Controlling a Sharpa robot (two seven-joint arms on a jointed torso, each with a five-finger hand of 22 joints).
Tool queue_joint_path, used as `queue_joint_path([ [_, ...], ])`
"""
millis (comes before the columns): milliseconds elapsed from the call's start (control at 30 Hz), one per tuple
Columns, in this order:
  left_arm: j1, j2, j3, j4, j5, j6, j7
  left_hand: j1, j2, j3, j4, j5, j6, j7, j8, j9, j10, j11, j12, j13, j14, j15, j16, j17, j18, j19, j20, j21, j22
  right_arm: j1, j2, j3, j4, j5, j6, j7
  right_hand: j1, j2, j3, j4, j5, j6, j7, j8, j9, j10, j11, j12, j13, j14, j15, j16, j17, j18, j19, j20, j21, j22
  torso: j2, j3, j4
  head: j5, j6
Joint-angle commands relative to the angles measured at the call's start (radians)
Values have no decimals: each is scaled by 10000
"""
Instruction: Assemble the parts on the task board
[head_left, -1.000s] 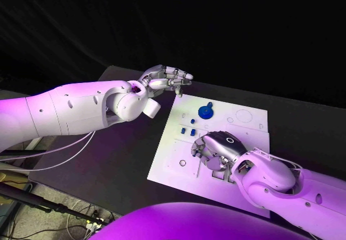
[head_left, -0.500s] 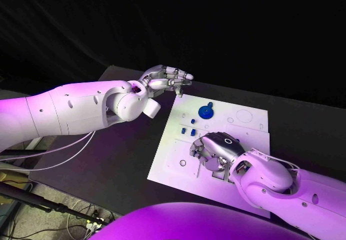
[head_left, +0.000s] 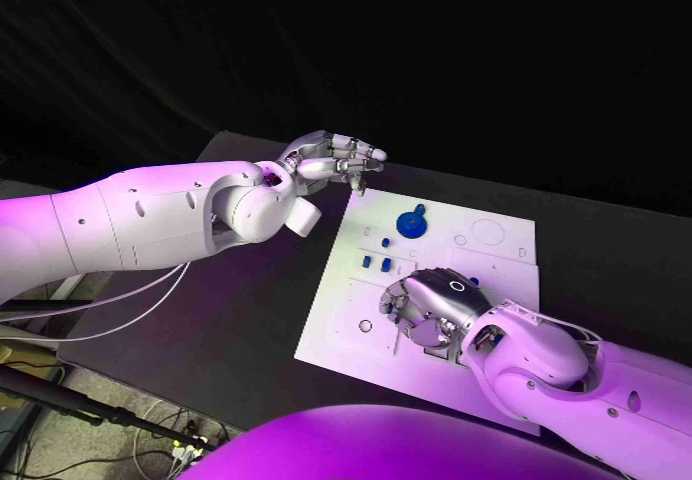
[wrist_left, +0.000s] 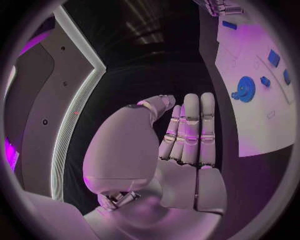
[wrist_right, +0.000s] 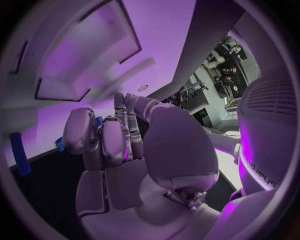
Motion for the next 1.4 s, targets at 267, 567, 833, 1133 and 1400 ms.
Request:
queue_joint_path([
  [267, 11, -1, 6, 23, -98, 217, 2, -106, -14, -43, -30, 26, -61, -16, -66, 9, -70, 27, -19, -9, -73, 14, -67, -11, 63, -12, 92, -63, -13, -11, -191, -8, 69, -68, -328, -139, -56, -47, -128, -14, 84, -579, 46, -452, -172, -317, 45, -51, 40, -47, 88, -202, -239, 2, -122, 101, -302, 982, 6, 11, -2, -30, 2],
  [567, 11, -6, 6, -3, -100, 256, -12, -112, -10, -46, -28, 27, -61, -16, -71, 11, -87, 30, -20, -11, -80, 18, -70, -14, 63, -16, 94, -69, -17, 43, -508, -4, 359, -11, -598, -133, -53, -61, -167, -3, 89, -863, 33, -691, -233, -435, 28, 168, 137, -597, 84, -1390, -1737, -100, 111, 114, 257, 1217, -5, 7, 0, -65, 2],
  [833, 10, -5, 6, -28, -100, 289, -22, -111, -4, -45, -30, 28, -57, -18, -72, 14, -95, 30, -19, -12, -84, 19, -71, -15, 64, -17, 95, -71, -19, 200, -761, 0, 614, 308, -493, -42, -54, -134, -431, 12, 135, -866, -154, -829, -237, 364, -395, 1335, 857, -78, -263, -782, -1068, -250, 510, -172, 1125, 1566, -6, 7, -16, -111, 2],
  [1133, 10, -6, 6, -39, -100, 323, -37, -108, 6, -43, -32, 29, -48, -21, -70, 18, -103, 29, -18, -13, -89, 20, -72, -17, 65, -18, 96, -74, -22, 241, -851, 0, 699, 477, -771, 79, -35, -183, -379, 152, 175, -765, -250, -1042, -265, -347, -545, 3372, 2603, 29, -397, -575, -870, -303, 633, -326, 1340, 1730, 4, 7, 2, -154, 2],
  [1400, 9, -18, 5, -45, -100, 329, -31, -108, 6, -43, -32, 29, -48, -21, -70, 18, -103, 29, -18, -13, -89, 20, -72, -17, 65, -18, 96, -74, -22, 401, -1235, 27, 912, 1028, -1346, 133, -8, -155, -184, 192, 310, -585, -184, -1043, -207, -518, -436, 4278, 3339, 112, -322, -329, -600, -365, 767, -294, 1647, 1863, -4, -2, 3, -246, 2],
])
